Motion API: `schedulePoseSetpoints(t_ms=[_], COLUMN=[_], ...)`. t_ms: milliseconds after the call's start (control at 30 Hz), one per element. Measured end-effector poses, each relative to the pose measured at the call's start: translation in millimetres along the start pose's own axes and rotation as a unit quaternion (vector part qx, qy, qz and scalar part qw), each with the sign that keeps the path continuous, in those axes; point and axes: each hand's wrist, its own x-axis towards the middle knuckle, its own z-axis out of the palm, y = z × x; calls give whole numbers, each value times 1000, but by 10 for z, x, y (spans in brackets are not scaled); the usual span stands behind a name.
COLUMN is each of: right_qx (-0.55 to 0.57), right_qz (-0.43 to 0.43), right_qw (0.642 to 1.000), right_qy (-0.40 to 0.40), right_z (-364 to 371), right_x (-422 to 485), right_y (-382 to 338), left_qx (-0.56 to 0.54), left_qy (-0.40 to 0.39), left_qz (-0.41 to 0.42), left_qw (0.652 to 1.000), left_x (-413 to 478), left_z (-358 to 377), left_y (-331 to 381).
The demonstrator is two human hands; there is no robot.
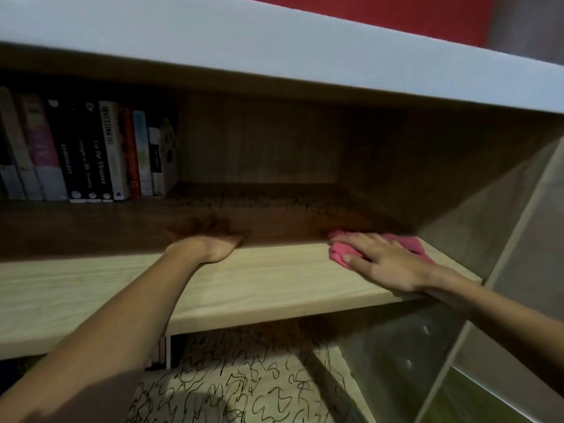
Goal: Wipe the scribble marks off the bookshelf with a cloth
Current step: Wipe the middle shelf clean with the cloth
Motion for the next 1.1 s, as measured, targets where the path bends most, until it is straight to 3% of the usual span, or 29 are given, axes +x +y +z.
schedulePoseSetpoints(t_ms=[67,200,300,367,533,667,733,867,933,1000,1100], right_qx=[-44,-37,-28,-42,-93,-97,-79,-50,-71,-69,-79], right_qz=[-11,91,88,99,-47,-149,-120,68,118,103,-6], right_qw=[999,995,994,993,994,982,988,996,989,992,997], right_qy=[-21,-6,50,46,-21,-56,-49,35,49,35,-8], right_z=[-138,-265,-181,-108,86,88,-16,-163,-117,-2,176], right_x=[-2,692,1384,1710,1563,1041,1112,1676,1991,2161,1952], right_y=[207,505,404,252,-398,-219,27,502,459,189,-374], left_qx=[19,40,51,50,49,57,58,56,53,52,50], left_qy=[26,42,51,48,40,46,45,44,44,44,42], left_qz=[-10,-13,-13,-8,-23,-20,-18,-15,-15,-15,-18], left_qw=[999,998,997,998,998,997,997,997,997,998,998], left_x=[84,146,155,168,175,200,207,213,223,229,228], left_z=[-13,-5,-5,-3,-27,5,-7,-11,-5,-5,-26], left_y=[-3,22,17,8,20,1,-15,-15,-22,-17,-17])
